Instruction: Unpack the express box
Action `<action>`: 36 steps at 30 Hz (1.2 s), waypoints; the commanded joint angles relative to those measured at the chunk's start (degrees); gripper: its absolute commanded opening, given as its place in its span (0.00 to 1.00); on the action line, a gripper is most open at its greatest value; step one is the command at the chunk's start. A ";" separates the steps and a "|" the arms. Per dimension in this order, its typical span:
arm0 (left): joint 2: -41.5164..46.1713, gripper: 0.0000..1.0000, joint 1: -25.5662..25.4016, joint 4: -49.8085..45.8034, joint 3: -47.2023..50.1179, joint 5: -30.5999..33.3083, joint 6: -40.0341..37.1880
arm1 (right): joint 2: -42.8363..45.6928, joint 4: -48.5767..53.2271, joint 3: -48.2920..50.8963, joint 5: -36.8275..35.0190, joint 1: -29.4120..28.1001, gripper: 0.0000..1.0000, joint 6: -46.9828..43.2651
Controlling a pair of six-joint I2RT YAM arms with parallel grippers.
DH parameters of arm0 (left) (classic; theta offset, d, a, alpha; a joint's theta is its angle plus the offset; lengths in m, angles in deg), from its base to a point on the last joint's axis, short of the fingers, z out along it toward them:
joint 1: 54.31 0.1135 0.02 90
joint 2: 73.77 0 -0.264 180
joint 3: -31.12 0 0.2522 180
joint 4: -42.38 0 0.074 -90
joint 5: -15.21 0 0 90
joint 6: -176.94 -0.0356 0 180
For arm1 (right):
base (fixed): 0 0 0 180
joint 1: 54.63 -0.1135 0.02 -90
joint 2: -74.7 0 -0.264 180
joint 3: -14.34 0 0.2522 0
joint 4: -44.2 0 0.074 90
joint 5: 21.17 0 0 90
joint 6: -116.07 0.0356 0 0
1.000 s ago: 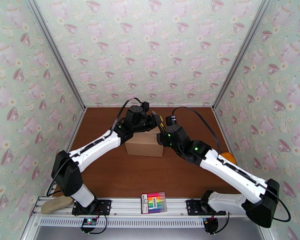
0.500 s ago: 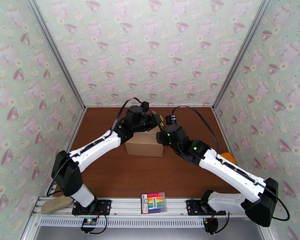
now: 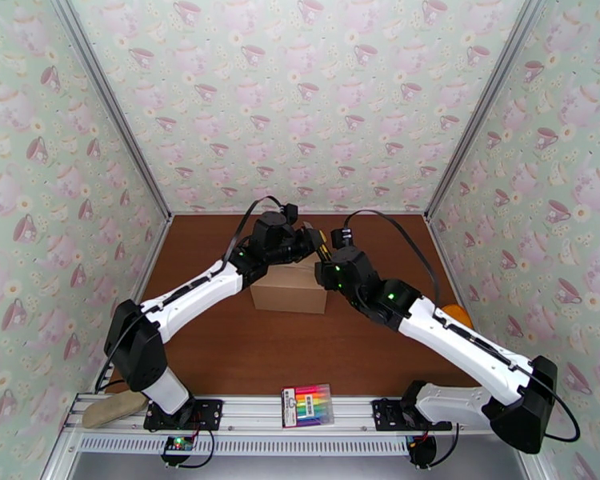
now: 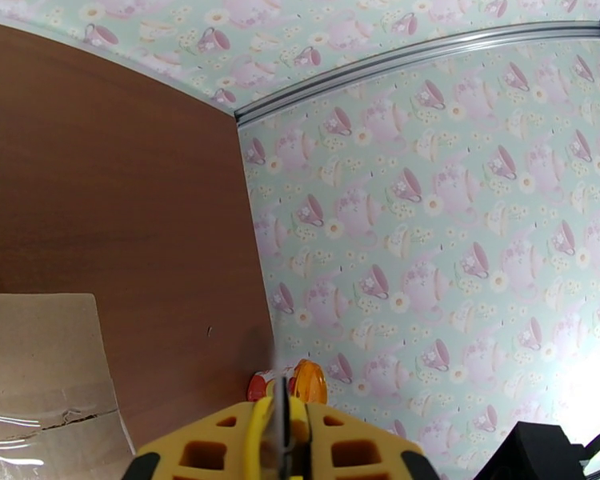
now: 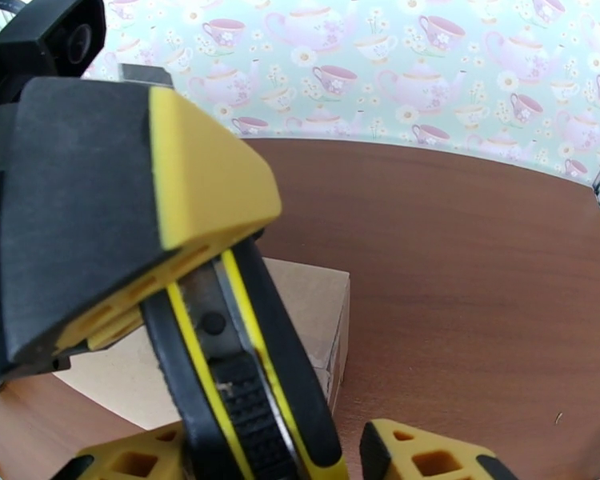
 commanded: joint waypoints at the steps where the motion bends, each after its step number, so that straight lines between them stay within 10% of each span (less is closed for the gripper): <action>1: -0.76 0.00 0.04 1.84 0.33 0.49 0.68 | 0.23 -0.96 -1.53 -0.83 -0.04 0.50 0.21; 11: -0.56 0.00 0.17 2.28 0.16 0.41 1.21 | -0.21 -1.21 -1.22 -1.17 0.00 0.55 0.12; 30: -0.08 0.00 0.98 3.85 1.43 -0.03 2.48 | -0.39 -0.19 -1.39 -1.17 -0.06 0.00 -0.44; 36: 0.58 0.01 1.77 4.91 2.36 -0.03 3.06 | -0.04 0.44 -1.16 -1.01 -0.01 0.00 -0.19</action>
